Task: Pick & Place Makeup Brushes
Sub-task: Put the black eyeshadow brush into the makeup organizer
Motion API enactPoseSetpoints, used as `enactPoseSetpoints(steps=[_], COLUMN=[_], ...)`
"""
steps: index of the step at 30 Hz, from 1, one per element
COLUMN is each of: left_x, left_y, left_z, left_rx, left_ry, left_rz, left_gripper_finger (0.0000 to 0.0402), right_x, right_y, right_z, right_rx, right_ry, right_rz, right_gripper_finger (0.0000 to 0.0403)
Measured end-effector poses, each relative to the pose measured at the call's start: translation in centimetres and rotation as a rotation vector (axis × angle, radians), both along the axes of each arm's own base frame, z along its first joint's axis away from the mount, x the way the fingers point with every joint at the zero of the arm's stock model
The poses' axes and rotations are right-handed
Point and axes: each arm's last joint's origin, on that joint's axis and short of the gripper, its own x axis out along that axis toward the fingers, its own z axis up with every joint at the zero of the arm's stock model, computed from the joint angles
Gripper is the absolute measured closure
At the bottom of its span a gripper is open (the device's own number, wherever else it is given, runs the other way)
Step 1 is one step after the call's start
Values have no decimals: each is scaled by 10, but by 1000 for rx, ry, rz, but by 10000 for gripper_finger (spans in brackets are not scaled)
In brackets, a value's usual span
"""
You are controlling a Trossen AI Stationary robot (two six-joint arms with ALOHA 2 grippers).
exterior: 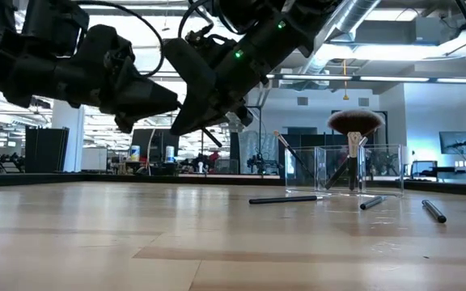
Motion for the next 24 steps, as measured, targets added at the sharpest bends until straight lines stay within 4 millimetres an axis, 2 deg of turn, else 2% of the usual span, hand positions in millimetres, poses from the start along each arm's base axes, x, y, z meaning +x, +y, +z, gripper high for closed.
enactPoseSetpoints(steps=[9,12,15,20,24], left_x=[11,11,11,11,11], left_y=[-1,-1,-1,-2,-2], left_z=[9,9,10,10,10], left_rx=[29,30,27,32,32], left_ry=[-37,-37,-42,-43,-38], left_rz=[-2,2,-4,-6,-6], left_gripper_finger=[301,332,382,388,390], right_x=[0,0,0,0,-1], right_y=[0,0,0,0,-1], right_z=[0,0,0,3,14], right_rx=[-7,-8,-31,-66,-75], right_ry=[1,1,8,11,57], right_rz=[6,8,30,52,50], right_gripper_finger=[403,403,401,377,346])
